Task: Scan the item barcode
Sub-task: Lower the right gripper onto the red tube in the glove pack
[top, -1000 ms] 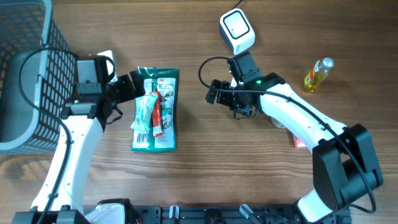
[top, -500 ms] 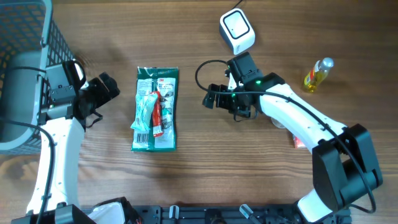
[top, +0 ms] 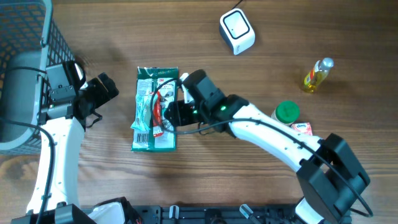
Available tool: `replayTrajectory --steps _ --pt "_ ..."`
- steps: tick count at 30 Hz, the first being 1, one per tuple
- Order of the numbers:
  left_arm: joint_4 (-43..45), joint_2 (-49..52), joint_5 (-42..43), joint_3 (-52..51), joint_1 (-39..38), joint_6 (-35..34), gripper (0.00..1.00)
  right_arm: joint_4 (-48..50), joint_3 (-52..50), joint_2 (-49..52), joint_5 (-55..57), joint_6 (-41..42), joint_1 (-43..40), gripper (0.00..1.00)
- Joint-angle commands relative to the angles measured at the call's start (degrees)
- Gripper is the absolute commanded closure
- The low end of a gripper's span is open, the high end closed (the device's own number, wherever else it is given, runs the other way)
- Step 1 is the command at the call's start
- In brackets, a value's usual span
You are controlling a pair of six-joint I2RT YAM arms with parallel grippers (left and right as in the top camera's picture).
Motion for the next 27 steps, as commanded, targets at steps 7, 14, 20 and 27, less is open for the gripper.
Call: replayTrajectory --steps 7,14,20,27 --pt "0.0 0.5 -0.8 0.8 0.2 -0.7 0.0 8.5 0.0 2.0 4.9 1.6 5.4 0.44" --pt "0.0 0.5 -0.8 0.8 0.2 -0.7 0.0 11.4 0.0 10.4 4.9 1.7 5.6 0.45" --pt "0.0 0.5 -0.8 0.8 0.2 -0.7 0.0 13.2 0.0 12.5 4.9 1.8 5.6 0.57" --pt "0.0 0.5 -0.8 0.8 0.2 -0.7 0.0 14.8 0.0 14.8 4.9 2.9 5.7 0.59"
